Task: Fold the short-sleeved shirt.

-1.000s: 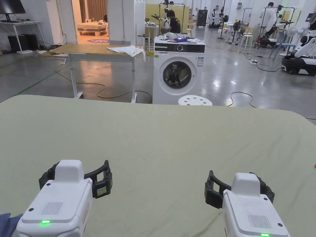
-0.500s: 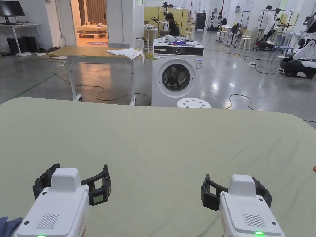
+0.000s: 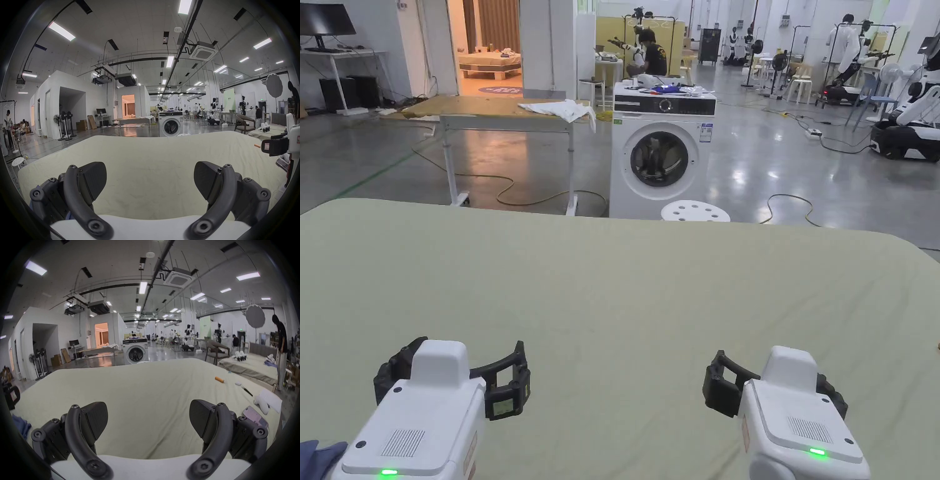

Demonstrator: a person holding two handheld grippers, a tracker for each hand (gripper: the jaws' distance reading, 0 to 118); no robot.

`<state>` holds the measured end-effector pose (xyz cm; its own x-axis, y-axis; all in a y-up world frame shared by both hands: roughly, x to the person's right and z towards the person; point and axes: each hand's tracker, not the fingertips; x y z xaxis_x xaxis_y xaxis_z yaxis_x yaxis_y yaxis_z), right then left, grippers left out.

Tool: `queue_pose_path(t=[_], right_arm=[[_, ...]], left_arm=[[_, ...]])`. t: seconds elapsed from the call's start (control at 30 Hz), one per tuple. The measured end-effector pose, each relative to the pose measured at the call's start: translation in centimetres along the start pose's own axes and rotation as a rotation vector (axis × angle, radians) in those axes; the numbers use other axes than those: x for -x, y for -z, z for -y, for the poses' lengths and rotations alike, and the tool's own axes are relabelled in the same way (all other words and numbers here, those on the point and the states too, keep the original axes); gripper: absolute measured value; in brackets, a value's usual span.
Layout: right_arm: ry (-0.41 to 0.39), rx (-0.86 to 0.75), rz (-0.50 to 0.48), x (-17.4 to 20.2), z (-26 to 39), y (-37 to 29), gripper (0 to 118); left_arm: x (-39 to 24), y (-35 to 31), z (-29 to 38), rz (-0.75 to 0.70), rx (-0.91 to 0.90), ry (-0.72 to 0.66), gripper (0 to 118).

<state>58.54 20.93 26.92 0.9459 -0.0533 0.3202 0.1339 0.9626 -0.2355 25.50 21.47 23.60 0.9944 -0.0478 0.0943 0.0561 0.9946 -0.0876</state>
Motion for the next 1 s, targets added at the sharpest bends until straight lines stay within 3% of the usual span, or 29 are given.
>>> queue_pose_path(t=[0.23,1.0], right_arm=[[0.055,0.063,-0.003,0.2,-0.8,-0.1,104],[0.045,0.102,0.052,-0.3,-1.1,0.9,104]], left_arm=[[0.2,0.1,-0.2,0.004,-0.009,-0.016,109],[0.3,0.1,0.0,-0.003,0.003,0.009,109]])
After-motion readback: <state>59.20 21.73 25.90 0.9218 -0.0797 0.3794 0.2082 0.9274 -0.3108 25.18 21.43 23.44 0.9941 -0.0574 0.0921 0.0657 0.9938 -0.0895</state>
